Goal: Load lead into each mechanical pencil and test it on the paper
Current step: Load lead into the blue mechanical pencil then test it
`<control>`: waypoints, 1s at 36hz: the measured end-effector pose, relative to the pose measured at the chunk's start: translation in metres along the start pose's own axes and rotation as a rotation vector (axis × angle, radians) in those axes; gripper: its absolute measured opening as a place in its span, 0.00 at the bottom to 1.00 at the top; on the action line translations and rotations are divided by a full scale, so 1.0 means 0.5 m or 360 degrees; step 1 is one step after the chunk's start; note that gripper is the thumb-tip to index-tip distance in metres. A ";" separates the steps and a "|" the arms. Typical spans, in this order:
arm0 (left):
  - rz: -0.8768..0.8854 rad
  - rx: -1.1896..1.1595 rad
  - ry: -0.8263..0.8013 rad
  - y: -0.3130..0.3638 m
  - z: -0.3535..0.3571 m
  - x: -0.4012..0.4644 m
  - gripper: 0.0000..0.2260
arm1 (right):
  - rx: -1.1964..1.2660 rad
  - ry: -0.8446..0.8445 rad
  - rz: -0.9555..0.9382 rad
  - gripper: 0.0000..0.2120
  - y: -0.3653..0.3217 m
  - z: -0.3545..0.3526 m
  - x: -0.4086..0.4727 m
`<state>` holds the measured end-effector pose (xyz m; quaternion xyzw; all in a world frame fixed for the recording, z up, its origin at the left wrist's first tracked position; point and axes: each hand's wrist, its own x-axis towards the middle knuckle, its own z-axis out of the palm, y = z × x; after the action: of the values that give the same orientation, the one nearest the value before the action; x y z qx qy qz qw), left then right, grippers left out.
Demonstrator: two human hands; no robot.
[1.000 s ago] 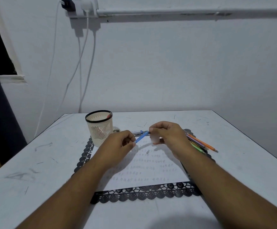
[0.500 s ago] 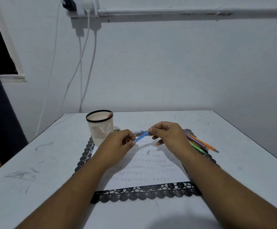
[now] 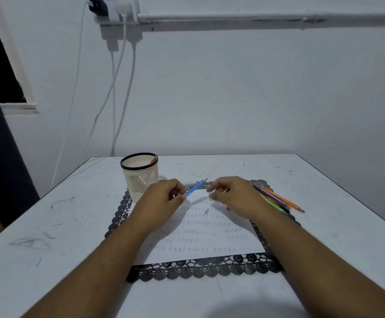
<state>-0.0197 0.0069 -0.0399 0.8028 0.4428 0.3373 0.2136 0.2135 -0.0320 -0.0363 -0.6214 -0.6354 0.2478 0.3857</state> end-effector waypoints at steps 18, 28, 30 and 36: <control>-0.0015 0.0036 0.0014 0.001 -0.001 -0.001 0.04 | -0.0267 -0.0244 0.0111 0.07 0.000 0.026 -0.009; -0.0029 0.0020 0.0007 0.003 -0.002 -0.001 0.04 | 0.0293 0.0101 0.0078 0.08 0.004 0.007 0.007; -0.0035 0.0010 0.0009 0.003 -0.002 -0.001 0.04 | 0.0499 0.0156 0.0097 0.08 0.003 0.006 0.005; -0.0033 0.0007 0.0000 0.005 -0.002 -0.003 0.03 | 0.0800 0.0238 0.0071 0.06 -0.004 0.005 0.005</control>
<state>-0.0198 0.0044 -0.0380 0.7987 0.4518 0.3340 0.2152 0.2104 -0.0291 -0.0356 -0.5364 -0.5097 0.3596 0.5685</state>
